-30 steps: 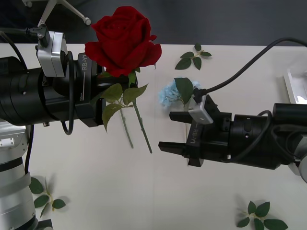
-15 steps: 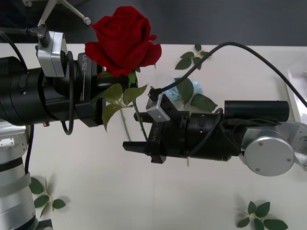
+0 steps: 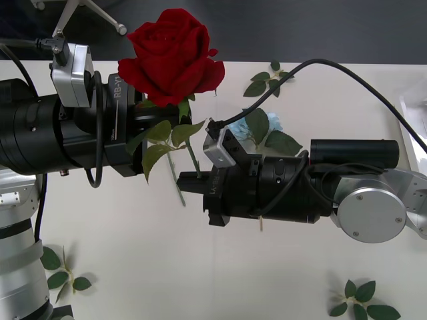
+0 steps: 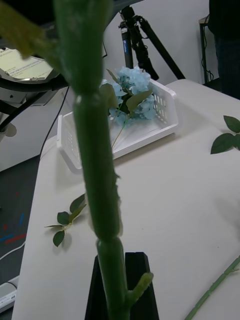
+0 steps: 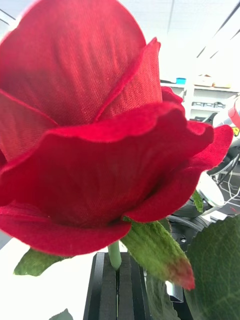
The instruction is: Put the red flowers into the right box and the blue flowers into the left box
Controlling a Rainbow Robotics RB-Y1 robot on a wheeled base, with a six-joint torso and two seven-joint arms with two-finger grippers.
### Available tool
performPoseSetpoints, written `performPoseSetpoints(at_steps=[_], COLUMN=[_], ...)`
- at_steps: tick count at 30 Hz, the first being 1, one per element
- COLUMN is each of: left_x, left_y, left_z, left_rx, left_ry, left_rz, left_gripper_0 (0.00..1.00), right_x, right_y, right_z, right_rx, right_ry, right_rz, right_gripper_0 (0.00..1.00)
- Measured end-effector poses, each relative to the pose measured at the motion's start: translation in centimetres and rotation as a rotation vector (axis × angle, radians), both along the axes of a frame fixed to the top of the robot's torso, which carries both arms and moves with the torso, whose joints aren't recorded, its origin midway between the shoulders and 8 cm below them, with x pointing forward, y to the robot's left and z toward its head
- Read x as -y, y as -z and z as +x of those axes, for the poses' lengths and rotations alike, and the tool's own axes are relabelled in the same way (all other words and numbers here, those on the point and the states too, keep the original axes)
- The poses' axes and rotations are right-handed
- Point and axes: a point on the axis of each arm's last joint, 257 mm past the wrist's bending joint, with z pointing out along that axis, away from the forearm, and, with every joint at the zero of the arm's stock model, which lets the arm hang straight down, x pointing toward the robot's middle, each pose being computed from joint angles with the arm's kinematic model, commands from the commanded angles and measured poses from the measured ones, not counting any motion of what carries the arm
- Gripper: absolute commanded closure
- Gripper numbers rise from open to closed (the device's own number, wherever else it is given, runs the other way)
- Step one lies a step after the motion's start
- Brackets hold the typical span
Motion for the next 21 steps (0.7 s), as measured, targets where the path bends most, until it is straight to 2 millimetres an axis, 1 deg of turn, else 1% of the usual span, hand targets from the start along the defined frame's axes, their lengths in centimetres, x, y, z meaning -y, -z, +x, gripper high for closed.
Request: performPoseSetpoints(at_steps=[2,3,4,5,13,21], left_x=[0.0,0.0,0.0,0.0,0.0,0.0], left_y=[0.0,0.0,0.0,0.0,0.0,0.0], left_z=[0.0,0.0,0.0,0.0,0.0,0.0], left_rx=[0.0,0.0,0.0,0.0,0.0,0.0], left_ry=[0.0,0.0,0.0,0.0,0.0,0.0], left_rz=[0.0,0.0,0.0,0.0,0.0,0.0], left_gripper_0=[1.0,0.87,0.1,0.0,0.0,0.0], right_x=[0.0,0.0,0.0,0.0,-0.05,0.01], right_y=[0.0,0.0,0.0,-0.02,-0.63,-0.64], right_z=[0.0,0.0,0.0,0.01,0.35,0.39], right_rx=[0.0,0.0,0.0,0.0,0.0,-0.003], right_ry=[0.0,0.0,0.0,0.0,0.014,0.016], right_rz=[0.0,0.0,0.0,0.001,0.026,0.026], right_gripper_0=[1.0,1.0,1.0,1.0,1.0,1.0])
